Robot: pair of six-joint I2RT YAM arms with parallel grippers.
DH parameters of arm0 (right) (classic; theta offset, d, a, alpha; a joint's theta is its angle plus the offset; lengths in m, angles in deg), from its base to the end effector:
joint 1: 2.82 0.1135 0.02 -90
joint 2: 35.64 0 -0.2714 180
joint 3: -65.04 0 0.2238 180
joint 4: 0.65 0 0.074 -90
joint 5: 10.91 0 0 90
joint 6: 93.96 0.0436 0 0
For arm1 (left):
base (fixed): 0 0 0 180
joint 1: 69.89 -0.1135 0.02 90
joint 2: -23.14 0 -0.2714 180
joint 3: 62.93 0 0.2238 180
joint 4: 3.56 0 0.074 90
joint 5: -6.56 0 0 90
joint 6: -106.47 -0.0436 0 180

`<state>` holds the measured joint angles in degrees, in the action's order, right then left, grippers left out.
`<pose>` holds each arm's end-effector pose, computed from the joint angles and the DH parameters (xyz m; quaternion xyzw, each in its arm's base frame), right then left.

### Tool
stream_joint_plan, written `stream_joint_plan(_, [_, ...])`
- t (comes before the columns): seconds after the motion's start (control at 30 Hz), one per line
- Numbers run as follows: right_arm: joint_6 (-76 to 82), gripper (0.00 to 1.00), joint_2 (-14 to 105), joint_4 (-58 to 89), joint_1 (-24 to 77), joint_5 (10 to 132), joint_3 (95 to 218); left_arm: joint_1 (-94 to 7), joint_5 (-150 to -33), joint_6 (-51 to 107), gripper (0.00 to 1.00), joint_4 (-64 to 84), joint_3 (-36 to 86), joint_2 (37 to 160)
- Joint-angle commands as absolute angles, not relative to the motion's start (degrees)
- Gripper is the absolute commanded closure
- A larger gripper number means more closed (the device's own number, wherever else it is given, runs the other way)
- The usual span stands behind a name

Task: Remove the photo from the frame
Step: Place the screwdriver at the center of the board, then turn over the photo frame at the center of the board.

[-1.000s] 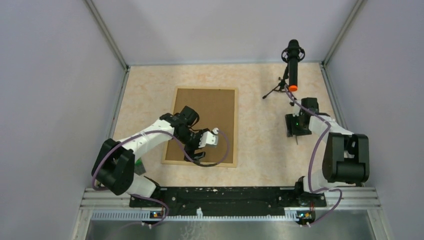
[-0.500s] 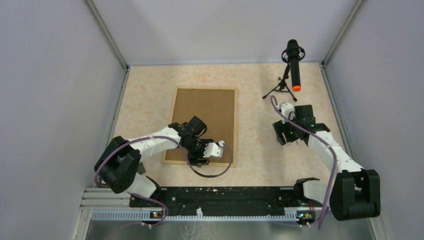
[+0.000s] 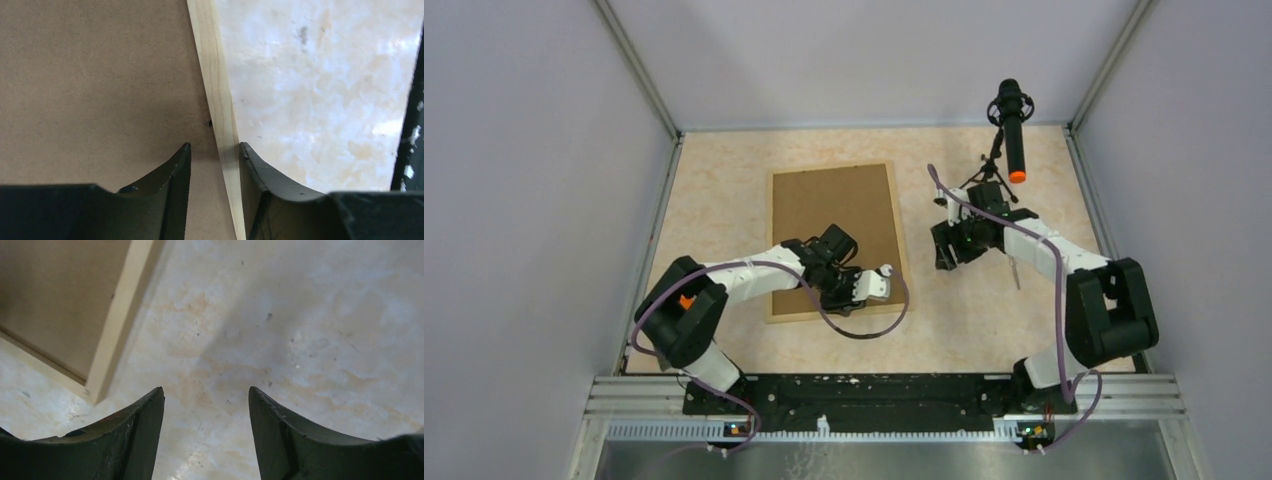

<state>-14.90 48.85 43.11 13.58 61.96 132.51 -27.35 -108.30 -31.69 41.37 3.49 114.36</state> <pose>0.2500 0.0870 0.2172 -0.2626 0.9209 0.1558 0.2423 0.1853 -0.1949 0.1844 0.7105 0.6486 -0.2032 0.1820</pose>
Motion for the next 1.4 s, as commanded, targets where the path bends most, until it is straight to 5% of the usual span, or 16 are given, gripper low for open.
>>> stream_joint_plan(0.0, [-8.34,0.39,53.18,39.96,15.78,57.82,138.44,-29.38,-96.68,-26.95,0.6,34.12,4.74,123.36])
stream_joint_plan(0.13, [-2.14,0.39,57.99,38.82,16.48,56.66,143.12,-30.63,-97.77,-26.36,0.62,35.8,5.87,123.02])
stream_joint_plan(0.3, [4.82,0.36,61.75,36.91,17.22,57.87,146.96,-27.95,-97.17,-24.4,0.43,37.96,6.87,120.91])
stream_joint_plan(0.67, [12.56,0.33,67.13,34.53,17.31,52.76,149.58,-19.21,-87.21,-16.66,0.55,38.33,8.72,127.32])
stream_joint_plan(0.87, [14.17,0.32,68.55,34.06,17.31,51.6,150.42,-18.22,-87.77,-15.15,0.48,39.05,10.27,129.86])
stream_joint_plan(1.0, [15.25,0.32,68.67,33.88,17.31,50.85,150.43,-17.59,-88.35,-12.16,0.58,39.05,11.44,132.46])
stream_joint_plan(1.2, [13.92,0.27,68.5,35.85,17.14,50.02,150.44,-17.61,-90.18,-9.68,1.0,41.18,13.0,130.15])
stream_joint_plan(1.37, [12.56,0.13,68.52,37.84,16.76,43.11,150.73,-18.99,-94.43,-9.21,1.0,43.1,13.76,122.1])
